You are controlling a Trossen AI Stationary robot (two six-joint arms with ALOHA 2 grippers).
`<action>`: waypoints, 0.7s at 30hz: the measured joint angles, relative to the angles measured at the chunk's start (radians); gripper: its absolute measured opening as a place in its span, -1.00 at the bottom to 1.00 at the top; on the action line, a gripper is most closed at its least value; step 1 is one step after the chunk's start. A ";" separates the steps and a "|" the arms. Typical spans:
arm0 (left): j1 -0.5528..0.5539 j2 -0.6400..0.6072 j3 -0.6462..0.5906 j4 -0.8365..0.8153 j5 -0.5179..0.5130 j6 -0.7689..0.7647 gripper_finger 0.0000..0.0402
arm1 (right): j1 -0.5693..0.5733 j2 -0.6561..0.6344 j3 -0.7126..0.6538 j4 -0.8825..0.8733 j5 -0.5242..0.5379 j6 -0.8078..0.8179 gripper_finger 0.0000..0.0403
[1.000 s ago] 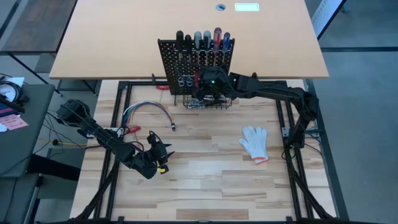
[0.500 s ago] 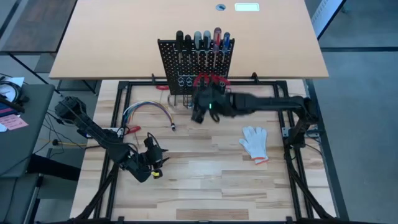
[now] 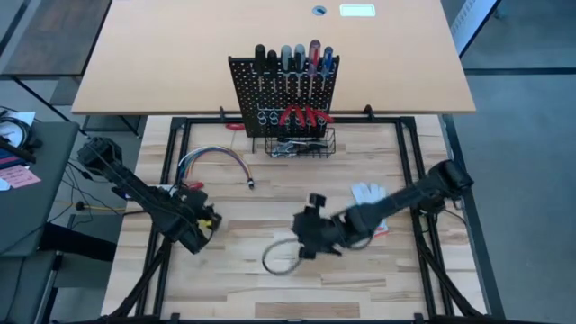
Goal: Hang tools onto peg board
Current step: Move the left red hex key to the center of the table
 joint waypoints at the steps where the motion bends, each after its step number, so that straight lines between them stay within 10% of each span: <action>1: 0.006 0.000 -0.008 -0.018 0.004 -0.034 -0.21 | 0.023 0.000 -0.014 0.004 0.022 0.027 -0.06; 21: 0.249 0.024 -0.071 0.090 0.257 0.019 -0.21 | 0.138 -0.001 -0.041 0.047 0.237 0.095 -0.06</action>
